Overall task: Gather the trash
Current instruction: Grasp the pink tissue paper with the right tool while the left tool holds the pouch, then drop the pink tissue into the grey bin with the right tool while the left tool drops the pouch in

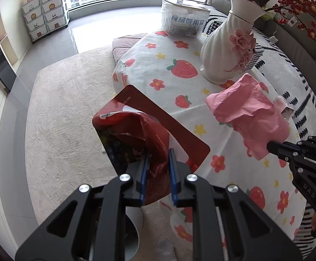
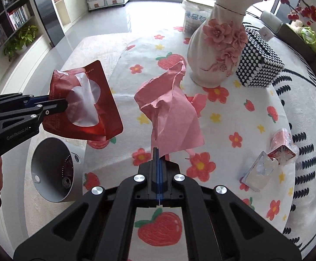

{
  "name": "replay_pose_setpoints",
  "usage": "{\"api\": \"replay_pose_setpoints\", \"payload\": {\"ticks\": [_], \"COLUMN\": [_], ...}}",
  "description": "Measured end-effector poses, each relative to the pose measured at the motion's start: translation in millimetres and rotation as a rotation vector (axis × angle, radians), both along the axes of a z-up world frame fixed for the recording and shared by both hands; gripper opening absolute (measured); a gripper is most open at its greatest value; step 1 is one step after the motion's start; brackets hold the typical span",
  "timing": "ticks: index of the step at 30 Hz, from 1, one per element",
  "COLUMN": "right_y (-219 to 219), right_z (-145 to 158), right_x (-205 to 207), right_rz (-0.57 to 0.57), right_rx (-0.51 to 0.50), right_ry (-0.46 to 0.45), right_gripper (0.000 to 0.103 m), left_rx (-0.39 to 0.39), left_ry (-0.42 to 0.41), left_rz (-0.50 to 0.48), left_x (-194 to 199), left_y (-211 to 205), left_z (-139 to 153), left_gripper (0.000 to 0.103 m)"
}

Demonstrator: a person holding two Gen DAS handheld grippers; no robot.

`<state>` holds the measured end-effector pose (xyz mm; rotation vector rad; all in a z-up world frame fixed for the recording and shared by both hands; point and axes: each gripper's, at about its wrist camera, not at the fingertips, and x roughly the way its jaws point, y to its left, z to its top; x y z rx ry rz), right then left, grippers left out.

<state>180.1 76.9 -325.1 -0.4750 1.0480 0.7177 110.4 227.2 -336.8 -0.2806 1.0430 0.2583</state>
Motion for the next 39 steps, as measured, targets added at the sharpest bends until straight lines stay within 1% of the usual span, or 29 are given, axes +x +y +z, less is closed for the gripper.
{"api": "replay_pose_setpoints", "payload": {"ticks": [9,15,17,20,23,27,29,31,32,39], "right_y": [80.8,132.2,148.8,169.8,181.7,184.3,183.6,181.8,180.4,169.5], "right_z": [2.3,-1.4,-5.9,-17.4,-27.7,-35.0,-40.2,-43.4,-43.5,-34.1], "right_x": [-79.3,-135.6,-154.2,-177.4,-193.2,-207.6,-209.0,-210.4,-211.5,-198.3], "right_rz": [0.247,0.407,0.463,0.536,0.575,0.607,0.617,0.618,0.617,0.577], "right_rx": [0.034,0.049,0.041,0.005,-0.026,-0.063,-0.092,-0.109,-0.11,-0.102], "right_ry": [0.042,0.073,0.089,0.101,0.109,0.117,0.122,0.119,0.116,0.095], "right_gripper": [0.0,0.0,0.0,0.0,0.0,0.0,0.004,0.022,0.024,0.025], "left_rx": [0.01,0.02,0.027,0.027,0.025,0.019,0.02,0.02,0.018,0.021], "left_ry": [0.04,0.073,0.085,0.098,0.109,0.116,0.12,0.126,0.127,0.13], "left_rz": [0.214,0.345,0.377,0.417,0.445,0.469,0.472,0.472,0.471,0.434], "left_x": [-106.0,-173.3,-190.6,-212.6,-227.7,-243.8,-249.1,-251.6,-252.5,-245.6], "left_y": [51.8,73.8,77.6,81.8,82.5,80.2,77.8,74.5,73.2,63.5], "left_z": [0.2,-2.1,-3.1,-6.8,-10.6,-14.2,-16.0,-18.3,-19.1,-23.2], "left_gripper": [0.017,0.017,0.017,0.017,0.017,0.017,0.017,0.017,0.017,0.017]}}
